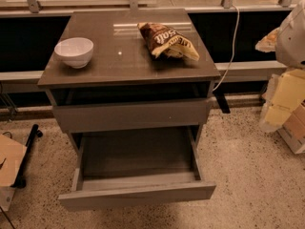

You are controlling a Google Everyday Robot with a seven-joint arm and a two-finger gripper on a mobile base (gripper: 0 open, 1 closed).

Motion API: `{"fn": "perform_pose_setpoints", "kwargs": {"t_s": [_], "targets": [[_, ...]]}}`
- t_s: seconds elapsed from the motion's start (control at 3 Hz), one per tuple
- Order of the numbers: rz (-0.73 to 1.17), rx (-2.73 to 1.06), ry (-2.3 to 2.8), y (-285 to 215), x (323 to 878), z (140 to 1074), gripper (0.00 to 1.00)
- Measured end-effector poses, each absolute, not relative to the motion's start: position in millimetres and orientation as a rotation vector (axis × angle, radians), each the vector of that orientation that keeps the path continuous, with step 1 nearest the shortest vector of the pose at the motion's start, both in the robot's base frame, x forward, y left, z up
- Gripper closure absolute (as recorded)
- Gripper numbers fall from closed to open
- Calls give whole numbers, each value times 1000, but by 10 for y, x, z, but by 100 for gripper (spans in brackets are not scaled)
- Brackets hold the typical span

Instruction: Place brown chip bag into middle drawer

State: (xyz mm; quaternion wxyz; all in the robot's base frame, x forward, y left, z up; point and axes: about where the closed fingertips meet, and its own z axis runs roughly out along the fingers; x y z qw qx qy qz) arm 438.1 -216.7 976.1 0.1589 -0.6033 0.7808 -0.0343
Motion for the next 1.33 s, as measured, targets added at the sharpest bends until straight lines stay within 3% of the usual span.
{"fn": "perform_pose_setpoints", "kwargs": {"t_s": [1.33], "targets": [[-59,-1556,2152,-1882,4861,9793,0]]}}
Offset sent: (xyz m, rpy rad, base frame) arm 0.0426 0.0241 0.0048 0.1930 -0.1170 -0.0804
